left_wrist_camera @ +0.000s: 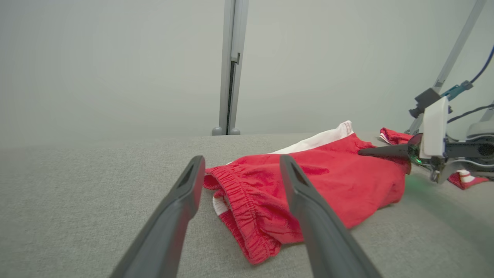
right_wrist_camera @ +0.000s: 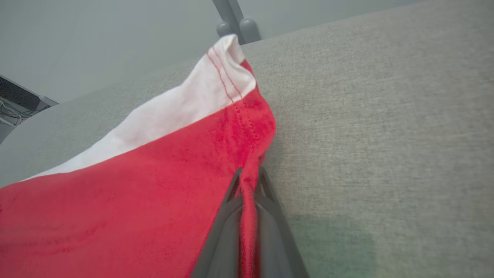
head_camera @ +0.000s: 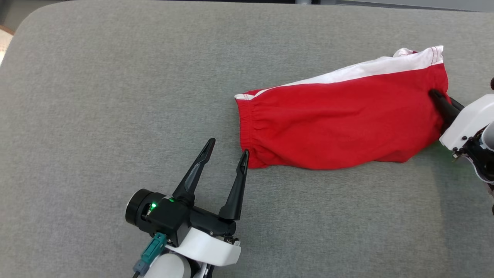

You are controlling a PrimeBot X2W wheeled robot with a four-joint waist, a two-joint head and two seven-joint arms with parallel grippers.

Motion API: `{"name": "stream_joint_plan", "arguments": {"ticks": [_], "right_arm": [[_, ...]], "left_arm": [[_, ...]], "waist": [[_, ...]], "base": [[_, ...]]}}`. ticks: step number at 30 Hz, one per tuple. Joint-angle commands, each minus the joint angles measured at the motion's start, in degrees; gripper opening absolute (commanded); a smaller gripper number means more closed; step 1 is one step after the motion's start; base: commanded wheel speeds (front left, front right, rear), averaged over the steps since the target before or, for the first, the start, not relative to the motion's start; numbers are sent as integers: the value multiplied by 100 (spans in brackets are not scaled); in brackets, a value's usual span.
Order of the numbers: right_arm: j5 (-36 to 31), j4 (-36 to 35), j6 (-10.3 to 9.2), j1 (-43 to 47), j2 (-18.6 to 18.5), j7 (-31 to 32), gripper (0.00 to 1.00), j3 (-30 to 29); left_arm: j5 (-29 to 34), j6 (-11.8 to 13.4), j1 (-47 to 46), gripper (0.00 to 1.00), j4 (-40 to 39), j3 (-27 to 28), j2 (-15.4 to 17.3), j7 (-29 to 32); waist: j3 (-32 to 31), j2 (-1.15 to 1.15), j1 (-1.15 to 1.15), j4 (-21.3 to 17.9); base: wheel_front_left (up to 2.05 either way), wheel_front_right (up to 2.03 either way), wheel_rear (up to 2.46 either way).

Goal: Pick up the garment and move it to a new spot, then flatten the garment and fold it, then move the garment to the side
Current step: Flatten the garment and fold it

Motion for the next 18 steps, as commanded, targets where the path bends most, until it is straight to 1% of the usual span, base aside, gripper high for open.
{"name": "stream_joint_plan", "arguments": {"ticks": [1, 5, 7, 9, 11, 14, 18], "right_arm": [[60, -81, -2, 95, -112, -90, 0, -4], [116, -290, -2, 217, -368, -235, 0, 60], [40, -367, -2, 229, -496, -305, 0, 123], [-182, -520, -2, 123, -620, -399, 0, 265], [-441, -636, -2, -3, -658, -481, 0, 418], [-756, -829, -2, -195, -552, -587, 0, 596], [-1125, -1078, -2, -444, -297, -675, 0, 777]], "left_arm": [[50, -39, 8, 100, 19, 47, 22, -7], [103, -89, 65, 100, 55, 101, 16, -7], [114, -106, 93, 100, 66, 125, 11, -8], [146, -138, 112, 100, 93, 164, 8, -8], [156, -165, 96, 100, 118, 167, 6, -8], [159, -157, 109, 100, 157, 160, 0, -8], [139, -177, 142, 100, 199, 140, -5, -8]], "waist": [[-136, 0, 0, -275], [-269, 0, 0, -593], [-325, 0, 0, -736], [-394, 0, 0, -914], [-433, 0, 0, -991], [-497, 0, 0, -1057], [-608, 0, 0, -1064]], "base": [[0, 0, 0], [0, 0, 0], [0, 0, 0], [0, 0, 0], [0, 0, 0], [0, 0, 0], [0, 0, 0]]}}
